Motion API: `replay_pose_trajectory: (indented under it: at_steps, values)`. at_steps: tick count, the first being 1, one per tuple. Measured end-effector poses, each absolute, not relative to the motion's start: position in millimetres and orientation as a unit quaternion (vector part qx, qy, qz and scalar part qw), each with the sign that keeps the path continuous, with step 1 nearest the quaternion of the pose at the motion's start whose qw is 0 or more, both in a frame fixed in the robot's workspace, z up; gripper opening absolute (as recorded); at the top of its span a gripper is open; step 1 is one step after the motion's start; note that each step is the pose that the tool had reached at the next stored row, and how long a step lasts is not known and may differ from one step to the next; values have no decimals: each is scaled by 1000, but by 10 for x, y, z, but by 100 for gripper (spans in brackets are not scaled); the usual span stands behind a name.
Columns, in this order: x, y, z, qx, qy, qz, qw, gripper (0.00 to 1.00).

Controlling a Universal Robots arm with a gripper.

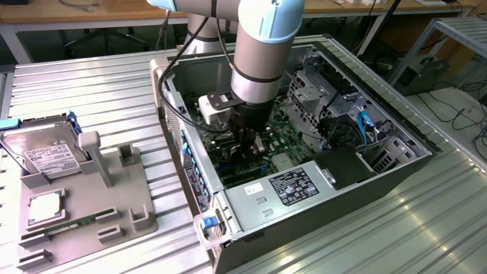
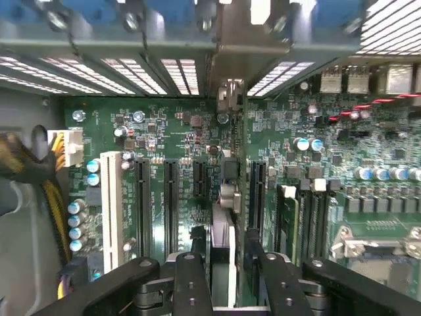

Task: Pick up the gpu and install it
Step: 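Insert the gpu into the slot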

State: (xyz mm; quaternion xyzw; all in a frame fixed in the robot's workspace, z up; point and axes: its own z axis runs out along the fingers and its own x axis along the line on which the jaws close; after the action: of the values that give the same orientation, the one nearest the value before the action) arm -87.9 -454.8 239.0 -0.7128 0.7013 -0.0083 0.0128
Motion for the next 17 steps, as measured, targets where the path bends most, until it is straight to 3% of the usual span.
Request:
replay_pose_trajectory:
  at_steps: [9, 12, 14, 15, 17]
  values:
    - [-879, -4545, 2827, -713, 701, -13, 14, 36]
    - [-879, -4544, 2839, -713, 701, -13, 14, 36]
    - [-879, -4544, 2840, -713, 701, -13, 14, 27]
    - [-879, -4544, 2840, -713, 701, -13, 14, 15]
    - [-879, -4544, 2840, -713, 701, -13, 14, 11]
